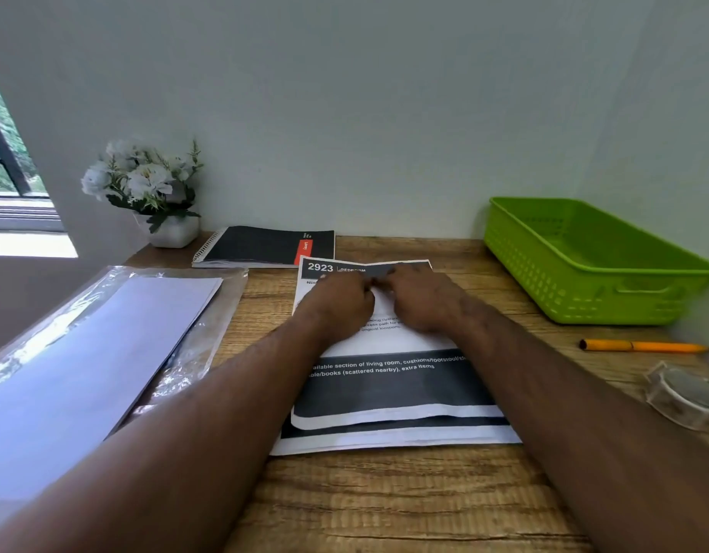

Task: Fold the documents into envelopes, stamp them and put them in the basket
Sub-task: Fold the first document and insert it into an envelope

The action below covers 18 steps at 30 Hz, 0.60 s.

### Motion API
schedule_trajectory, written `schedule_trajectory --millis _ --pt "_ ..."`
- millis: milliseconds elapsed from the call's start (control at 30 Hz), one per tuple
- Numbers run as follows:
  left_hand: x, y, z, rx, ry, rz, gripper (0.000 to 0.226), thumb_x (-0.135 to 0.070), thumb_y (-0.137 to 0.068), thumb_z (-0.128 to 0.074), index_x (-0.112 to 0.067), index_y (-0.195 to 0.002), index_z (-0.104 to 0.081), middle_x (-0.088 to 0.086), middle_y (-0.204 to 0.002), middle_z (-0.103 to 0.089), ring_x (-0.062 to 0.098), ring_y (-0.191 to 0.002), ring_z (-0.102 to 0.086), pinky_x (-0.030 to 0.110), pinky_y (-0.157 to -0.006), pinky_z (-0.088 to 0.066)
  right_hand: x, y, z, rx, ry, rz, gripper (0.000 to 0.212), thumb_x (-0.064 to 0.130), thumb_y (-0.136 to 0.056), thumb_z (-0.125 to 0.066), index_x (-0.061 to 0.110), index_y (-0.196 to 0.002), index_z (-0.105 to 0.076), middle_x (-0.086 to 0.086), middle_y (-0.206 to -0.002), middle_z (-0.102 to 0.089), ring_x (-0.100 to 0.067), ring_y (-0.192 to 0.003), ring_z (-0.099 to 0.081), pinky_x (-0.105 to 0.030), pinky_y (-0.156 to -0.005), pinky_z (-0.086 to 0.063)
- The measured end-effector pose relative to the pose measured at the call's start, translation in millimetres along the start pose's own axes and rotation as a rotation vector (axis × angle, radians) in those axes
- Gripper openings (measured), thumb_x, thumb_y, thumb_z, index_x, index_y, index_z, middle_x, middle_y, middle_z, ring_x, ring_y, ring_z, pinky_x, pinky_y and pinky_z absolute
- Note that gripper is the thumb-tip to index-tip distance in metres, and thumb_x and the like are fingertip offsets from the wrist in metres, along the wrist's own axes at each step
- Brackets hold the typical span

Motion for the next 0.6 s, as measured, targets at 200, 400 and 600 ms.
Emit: schedule_trajectory --millis 200,400,600 --pt "-6 3 2 0.005 -0.022 -0.003 0.032 -0.02 -0.095 -0.038 -0.013 -0.106 -0.067 0.012 -0.109 -0.067 0.031 -0.102 -0.06 0.036 -0.089 -0.044 10 2 -4 0.005 0.064 -0.058 0.039 0.011 -0.094 -0.039 0.019 -0.13 -0.053 -0.009 -0.129 -0.045 -0.035 -0.119 -0.049 -0.043 -0.087 -0.047" --pt "-13 9 7 0.047 -0.035 0.006 0.024 -0.016 -0.092 -0.046 -0.01 -0.105 -0.065 0.014 -0.107 -0.068 0.033 -0.101 -0.062 0.037 -0.089 -0.045 28 5 9 0.001 0.232 -0.102 0.037 0.014 -0.094 -0.043 0.018 -0.129 -0.055 -0.003 -0.144 -0.032 -0.033 -0.132 -0.031 -0.044 -0.101 -0.035" --pt "-10 8 4 0.061 -0.052 0.015 0.025 -0.02 -0.092 -0.046 -0.01 -0.104 -0.066 0.013 -0.109 -0.067 0.033 -0.103 -0.06 0.04 -0.093 -0.045 22 4 10 -0.012 0.304 -0.174 0.038 0.024 -0.097 -0.038 0.026 -0.132 -0.052 0.0 -0.147 -0.032 -0.034 -0.136 -0.024 -0.044 -0.108 -0.022"
Point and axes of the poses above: each hand's wrist, its own y-axis away from the middle knuckle, its own z-axis out of the back of the hand, x = y × z, the point moved 10 cm from there along -y, towards the middle knuckle
